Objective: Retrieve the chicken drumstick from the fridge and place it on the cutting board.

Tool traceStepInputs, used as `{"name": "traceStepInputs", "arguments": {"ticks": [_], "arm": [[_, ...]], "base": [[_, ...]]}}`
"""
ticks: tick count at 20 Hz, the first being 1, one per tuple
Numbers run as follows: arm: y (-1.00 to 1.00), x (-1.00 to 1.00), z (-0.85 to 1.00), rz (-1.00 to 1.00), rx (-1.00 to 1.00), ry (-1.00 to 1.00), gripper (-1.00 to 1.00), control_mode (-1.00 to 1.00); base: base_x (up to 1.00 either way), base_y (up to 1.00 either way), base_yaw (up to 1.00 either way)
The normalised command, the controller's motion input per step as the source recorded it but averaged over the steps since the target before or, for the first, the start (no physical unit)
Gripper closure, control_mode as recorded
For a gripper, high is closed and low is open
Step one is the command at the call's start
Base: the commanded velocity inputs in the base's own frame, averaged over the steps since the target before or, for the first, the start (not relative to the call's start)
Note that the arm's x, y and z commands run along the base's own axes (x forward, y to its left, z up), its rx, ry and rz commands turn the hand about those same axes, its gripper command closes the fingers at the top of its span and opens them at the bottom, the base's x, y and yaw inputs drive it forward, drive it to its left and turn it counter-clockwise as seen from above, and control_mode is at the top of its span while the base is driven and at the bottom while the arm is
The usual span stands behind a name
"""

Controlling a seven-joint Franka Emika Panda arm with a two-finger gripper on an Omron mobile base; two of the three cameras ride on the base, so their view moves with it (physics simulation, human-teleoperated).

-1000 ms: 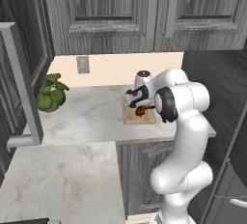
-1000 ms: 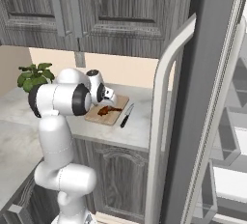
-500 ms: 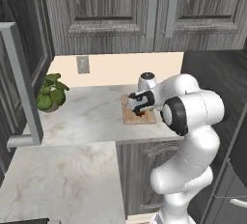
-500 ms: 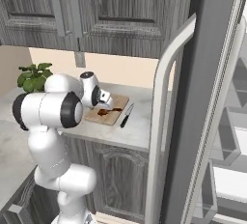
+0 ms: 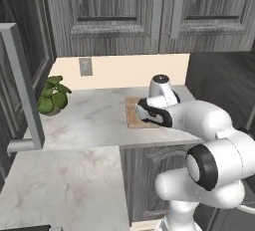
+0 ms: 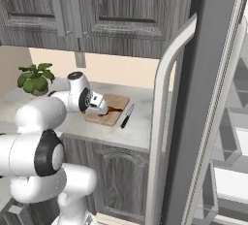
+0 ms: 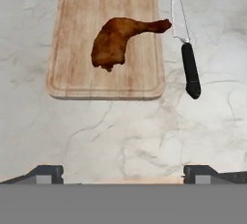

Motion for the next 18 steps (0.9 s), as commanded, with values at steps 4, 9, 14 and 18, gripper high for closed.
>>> {"name": "traceStepInputs", "arguments": {"ticks": [4,9,14,18], "arm": [[0.00,-0.88,0.54,0.00,0.00,0.00,-1.00,-1.00],[0.00,-0.83,0.43,0.00,0.00,0.00,-1.00,-1.00],[0.00,-0.50,0.17,0.00,0.00,0.00,-1.00,-1.00],[0.00,-0.11,0.16,0.00,0.00,0.00,-1.00,-1.00]], "base": [[0.00,0.00,0.00],[0.00,0.00,0.00],[0.00,0.00,0.00],[0.00,0.00,0.00]]}}
